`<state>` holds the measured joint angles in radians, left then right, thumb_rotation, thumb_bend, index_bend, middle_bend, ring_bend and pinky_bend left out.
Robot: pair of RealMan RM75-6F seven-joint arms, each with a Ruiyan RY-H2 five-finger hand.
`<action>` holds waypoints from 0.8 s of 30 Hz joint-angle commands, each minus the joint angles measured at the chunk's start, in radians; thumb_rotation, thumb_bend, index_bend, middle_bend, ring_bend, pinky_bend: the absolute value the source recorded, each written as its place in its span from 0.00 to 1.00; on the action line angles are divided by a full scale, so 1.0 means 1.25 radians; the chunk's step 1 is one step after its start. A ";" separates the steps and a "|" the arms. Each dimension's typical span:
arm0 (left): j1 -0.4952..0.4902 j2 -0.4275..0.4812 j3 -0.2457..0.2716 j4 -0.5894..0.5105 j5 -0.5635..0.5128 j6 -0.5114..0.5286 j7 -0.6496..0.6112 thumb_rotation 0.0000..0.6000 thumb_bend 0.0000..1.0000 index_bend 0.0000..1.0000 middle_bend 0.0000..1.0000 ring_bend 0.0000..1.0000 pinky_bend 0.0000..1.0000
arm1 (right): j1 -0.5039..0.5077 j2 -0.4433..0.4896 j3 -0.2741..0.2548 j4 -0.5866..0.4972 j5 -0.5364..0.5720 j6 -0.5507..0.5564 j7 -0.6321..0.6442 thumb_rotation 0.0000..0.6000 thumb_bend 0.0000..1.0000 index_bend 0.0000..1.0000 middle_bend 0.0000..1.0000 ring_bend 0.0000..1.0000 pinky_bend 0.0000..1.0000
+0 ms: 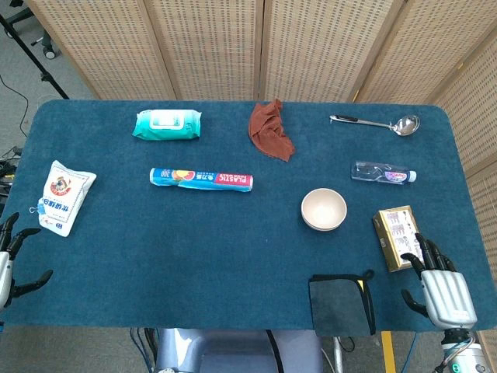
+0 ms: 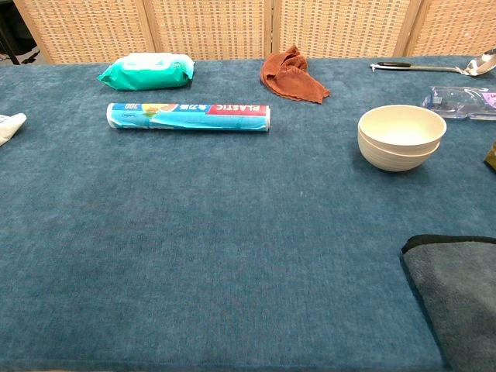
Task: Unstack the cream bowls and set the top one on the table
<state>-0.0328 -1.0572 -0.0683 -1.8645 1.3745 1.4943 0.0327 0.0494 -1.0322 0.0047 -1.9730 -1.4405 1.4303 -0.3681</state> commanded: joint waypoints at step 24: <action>0.005 -0.013 -0.015 0.019 0.018 0.033 -0.038 1.00 0.18 0.26 0.00 0.00 0.05 | 0.003 -0.004 0.002 0.005 0.009 -0.004 0.000 1.00 0.31 0.25 0.00 0.00 0.21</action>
<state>-0.0296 -1.0683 -0.0819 -1.8460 1.3896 1.5254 -0.0050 0.0526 -1.0372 0.0076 -1.9670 -1.4292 1.4256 -0.3682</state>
